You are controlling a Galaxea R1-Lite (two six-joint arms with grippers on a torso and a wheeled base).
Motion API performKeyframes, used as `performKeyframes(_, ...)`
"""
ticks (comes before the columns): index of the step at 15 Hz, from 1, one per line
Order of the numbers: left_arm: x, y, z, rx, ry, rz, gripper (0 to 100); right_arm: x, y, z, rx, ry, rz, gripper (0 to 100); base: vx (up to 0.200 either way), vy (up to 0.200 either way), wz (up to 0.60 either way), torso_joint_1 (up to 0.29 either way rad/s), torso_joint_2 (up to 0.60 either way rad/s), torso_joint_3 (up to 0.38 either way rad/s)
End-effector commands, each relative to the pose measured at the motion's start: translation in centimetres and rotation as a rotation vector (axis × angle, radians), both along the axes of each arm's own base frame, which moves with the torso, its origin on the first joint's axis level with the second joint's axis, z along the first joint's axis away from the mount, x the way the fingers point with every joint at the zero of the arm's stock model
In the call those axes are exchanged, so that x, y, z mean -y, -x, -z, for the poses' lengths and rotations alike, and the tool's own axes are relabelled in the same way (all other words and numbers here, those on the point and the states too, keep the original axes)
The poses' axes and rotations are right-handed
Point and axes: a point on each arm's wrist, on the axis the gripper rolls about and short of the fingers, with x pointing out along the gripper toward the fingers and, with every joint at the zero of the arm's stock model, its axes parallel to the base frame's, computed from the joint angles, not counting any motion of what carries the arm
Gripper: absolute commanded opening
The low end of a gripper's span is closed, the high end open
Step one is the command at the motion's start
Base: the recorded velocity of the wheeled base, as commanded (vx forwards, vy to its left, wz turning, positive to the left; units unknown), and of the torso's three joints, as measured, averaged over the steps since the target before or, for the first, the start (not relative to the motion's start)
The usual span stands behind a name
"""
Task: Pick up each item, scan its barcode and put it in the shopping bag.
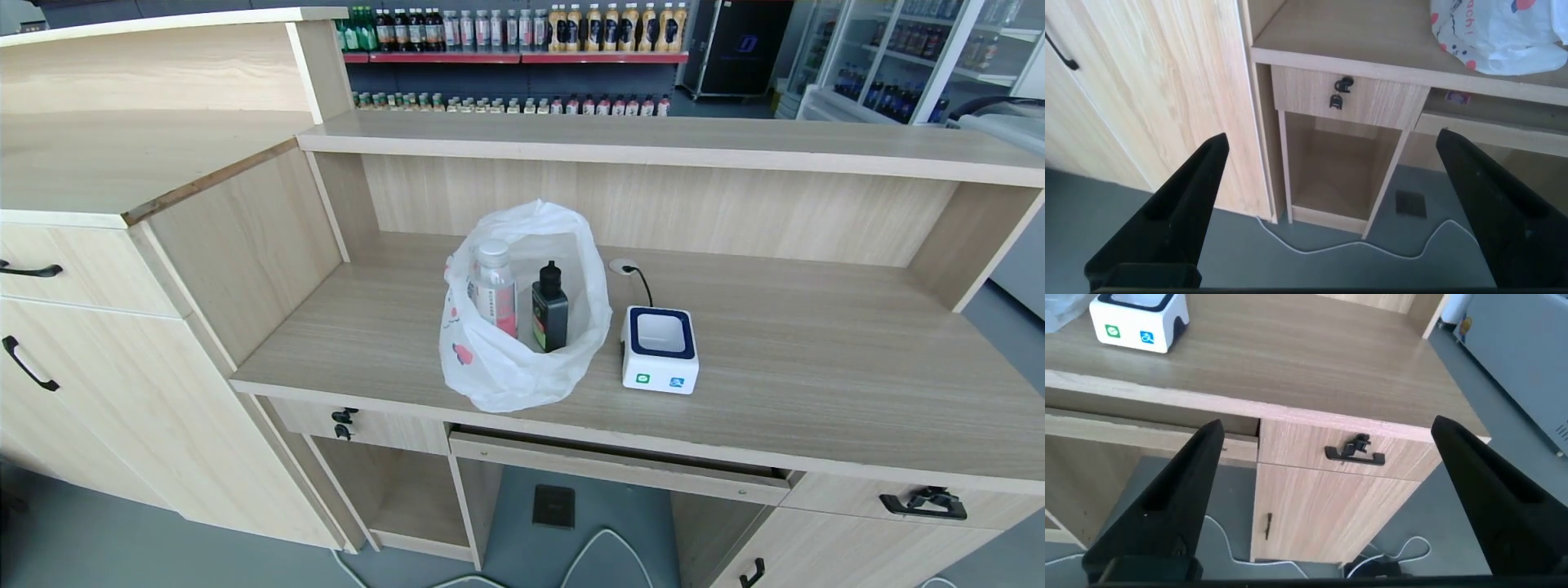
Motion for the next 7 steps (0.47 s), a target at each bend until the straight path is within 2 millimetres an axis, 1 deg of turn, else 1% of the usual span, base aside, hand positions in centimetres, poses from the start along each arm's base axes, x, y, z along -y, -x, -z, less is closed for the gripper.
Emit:
performKeyframes(1, 0.0, 0.0, 0.0, 0.0, 0.0, 0.001, 100, 0.0, 0.02, -0.03, 0.005, 0.002, -0.004, 100, 0.0, 0.0, 0.0, 0.0, 0.0, 0.0)
performKeyframes(7, 0.0, 0.0, 0.0, 0.0, 0.0, -0.001, 100, 0.21, -0.14, -0.11, -0.016, -0.016, -0.015, 100, 0.0, 0.0, 0.0, 0.0, 0.0, 0.0)
